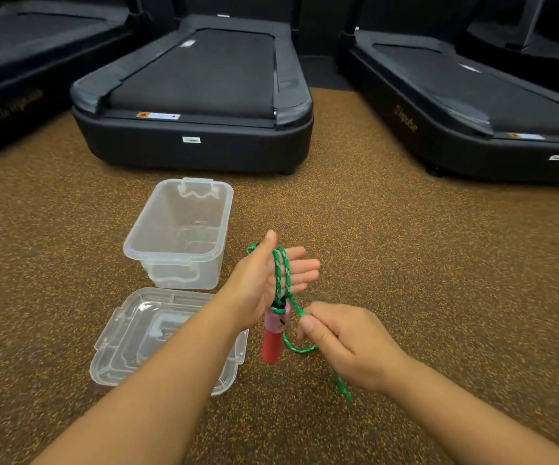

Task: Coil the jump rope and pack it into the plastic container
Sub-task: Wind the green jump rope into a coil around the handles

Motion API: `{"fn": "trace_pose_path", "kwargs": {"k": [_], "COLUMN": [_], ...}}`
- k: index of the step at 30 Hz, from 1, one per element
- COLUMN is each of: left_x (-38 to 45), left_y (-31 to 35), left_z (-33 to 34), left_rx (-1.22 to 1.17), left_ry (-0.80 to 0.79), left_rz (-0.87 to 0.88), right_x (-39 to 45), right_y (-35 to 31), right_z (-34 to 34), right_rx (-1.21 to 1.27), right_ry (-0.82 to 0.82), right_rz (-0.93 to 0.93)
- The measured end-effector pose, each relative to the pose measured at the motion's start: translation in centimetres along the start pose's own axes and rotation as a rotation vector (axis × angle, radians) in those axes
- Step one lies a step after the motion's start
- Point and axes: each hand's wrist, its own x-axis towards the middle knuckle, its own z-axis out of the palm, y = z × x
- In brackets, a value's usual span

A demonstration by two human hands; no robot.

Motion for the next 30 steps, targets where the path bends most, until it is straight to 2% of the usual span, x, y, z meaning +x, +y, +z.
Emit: {"fn": "trace_pose_path", "kwargs": {"k": [5,11,16,19,24,30], "left_x": [-0.3,-1.4,-2.2,-2.3,-1.9,-1.2], "left_y": [-0.8,-0.9,0.0,0.0,0.1,0.8], "left_z": [0.1,0.4,1.1,1.2,1.0,0.8], "left_rx": [0.168,0.339,0.375,0.355,0.237,-0.027], "left_ry": [-0.079,-0.278,-0.403,-0.385,-0.259,-0.102], "left_rz": [-0.112,-0.203,-0.203,-0.147,-0.026,0.074], "right_x": [1.6,3.6,4.2,4.3,3.9,2.4], "right_y": [0.8,1.9,2.8,3.0,3.6,3.9], "right_z": [-2.1,-3.9,-3.4,-2.9,-1.8,0.0], "right_rx": [0.189,0.119,0.210,0.305,0.462,0.442], "right_ry": [0.061,0.087,0.101,0.122,0.156,0.156], "right_rz": [0.014,0.088,0.140,0.194,0.257,0.298]}}
